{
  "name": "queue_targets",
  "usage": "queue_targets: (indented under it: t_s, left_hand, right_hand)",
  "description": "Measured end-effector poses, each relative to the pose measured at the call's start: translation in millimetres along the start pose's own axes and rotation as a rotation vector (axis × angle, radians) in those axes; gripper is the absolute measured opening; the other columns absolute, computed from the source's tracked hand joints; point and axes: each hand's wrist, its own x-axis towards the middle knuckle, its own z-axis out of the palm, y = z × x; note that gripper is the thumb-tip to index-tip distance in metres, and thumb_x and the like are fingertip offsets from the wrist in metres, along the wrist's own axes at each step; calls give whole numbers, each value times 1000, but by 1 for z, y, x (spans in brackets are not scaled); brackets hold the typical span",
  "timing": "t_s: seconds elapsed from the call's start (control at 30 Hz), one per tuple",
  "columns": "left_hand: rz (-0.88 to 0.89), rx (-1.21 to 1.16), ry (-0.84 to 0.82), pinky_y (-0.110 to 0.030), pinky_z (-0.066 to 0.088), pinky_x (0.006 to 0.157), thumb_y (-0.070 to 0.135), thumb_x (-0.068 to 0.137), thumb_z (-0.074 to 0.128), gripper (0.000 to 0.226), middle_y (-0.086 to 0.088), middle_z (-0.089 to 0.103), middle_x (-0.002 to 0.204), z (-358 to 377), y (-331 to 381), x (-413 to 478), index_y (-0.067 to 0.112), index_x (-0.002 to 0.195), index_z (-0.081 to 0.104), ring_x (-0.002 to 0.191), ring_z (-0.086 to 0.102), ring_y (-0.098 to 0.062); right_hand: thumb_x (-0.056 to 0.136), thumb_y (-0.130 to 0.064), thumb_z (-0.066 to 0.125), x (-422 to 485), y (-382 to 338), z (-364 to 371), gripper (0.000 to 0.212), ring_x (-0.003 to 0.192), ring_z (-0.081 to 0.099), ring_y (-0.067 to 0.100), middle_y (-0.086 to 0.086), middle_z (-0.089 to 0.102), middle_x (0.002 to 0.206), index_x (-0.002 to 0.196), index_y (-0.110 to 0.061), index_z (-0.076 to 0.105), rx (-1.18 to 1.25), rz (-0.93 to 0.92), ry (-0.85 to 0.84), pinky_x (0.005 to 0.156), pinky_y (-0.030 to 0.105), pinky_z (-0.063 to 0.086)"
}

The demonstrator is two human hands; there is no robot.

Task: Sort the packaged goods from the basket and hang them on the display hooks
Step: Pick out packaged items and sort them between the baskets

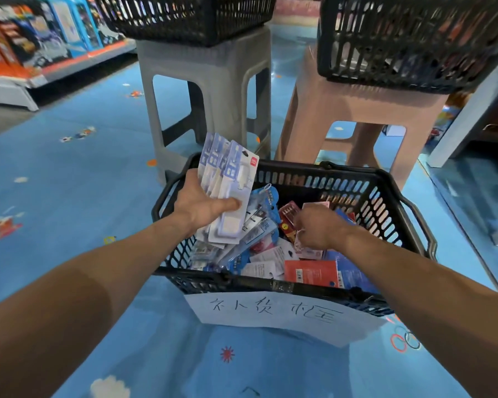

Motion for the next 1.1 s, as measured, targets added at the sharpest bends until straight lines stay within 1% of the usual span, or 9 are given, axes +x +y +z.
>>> queue_targets:
  t_s: [0.23, 0.3, 0.4, 0.5, 0.63, 0.73, 0.87, 1.0, 1.1]
  left_hand:
    - [-6, 10, 25, -39, 51, 104, 32, 55, 100, 89, 15, 63, 111, 7, -11, 8, 32, 122, 42, 108, 64, -15]
    - [-8, 5, 30, -36, 51, 102, 31, 54, 100, 88, 15, 64, 111, 10, -14, 9, 32, 121, 43, 107, 64, -14]
    - [-2, 14, 37, -35, 53, 98, 31, 54, 100, 89, 15, 64, 111, 12, -17, 11, 32, 122, 42, 105, 64, -12]
    - [7, 25, 49, -33, 53, 96, 30, 55, 100, 88, 17, 64, 109, 12, -16, 10, 33, 122, 41, 103, 64, -8]
    - [28, 32, 71, -37, 55, 98, 31, 53, 98, 86, 19, 64, 108, 14, -16, 10, 33, 119, 43, 101, 65, -5]
    - [53, 46, 96, -40, 55, 100, 41, 48, 96, 88, 22, 65, 108, 13, -13, 10, 38, 119, 43, 103, 66, -8]
    - [73, 43, 123, -43, 54, 101, 48, 46, 93, 89, 19, 67, 110, 9, -9, 10, 41, 118, 42, 104, 67, -13]
    - [77, 68, 91, -42, 53, 103, 44, 51, 95, 87, 20, 65, 109, 9, -8, 4, 41, 119, 41, 104, 66, -12]
    - [76, 100, 53, -41, 53, 102, 40, 56, 95, 84, 21, 64, 108, 10, -7, 2, 39, 120, 41, 103, 65, -12]
  right_hand:
    - [90, -24, 71, 14, -30, 22, 21, 102, 66, 25, 7, 70, 110, 108, -13, 74, 299, -22, -182, 84, 34, 55]
    - [93, -16, 70, 17, -37, 21, 10, 92, 66, 24, 9, 68, 99, 102, -11, 69, 719, 104, -246, 74, 33, 55]
    - [95, -3, 67, 24, -53, 22, 24, 95, 74, 33, 21, 73, 107, 118, 0, 62, 1352, 334, -353, 74, 34, 63]
    - [94, -5, 68, 36, -69, 29, 22, 93, 75, 36, 24, 75, 104, 114, 2, 64, 1487, 400, -328, 82, 42, 63]
    - [90, -1, 68, 47, -84, 29, 22, 78, 72, 26, 17, 75, 96, 112, -3, 67, 1587, 404, -231, 75, 35, 62]
    - [86, 8, 63, 46, -85, 23, 25, 77, 72, 24, 12, 76, 92, 104, -9, 69, 1611, 275, -227, 64, 30, 58]
    - [93, 2, 63, 41, -63, 21, 31, 100, 75, 27, 9, 76, 112, 120, -14, 64, 1589, 73, -304, 96, 44, 55]
    - [100, -16, 59, 35, -36, 26, 46, 115, 65, 21, -1, 65, 131, 139, -41, 58, 1086, -31, -321, 84, 34, 53]
    - [97, -20, 65, 27, -35, 33, 42, 113, 60, 19, 1, 63, 128, 137, -23, 57, 620, -112, -316, 90, 34, 51]
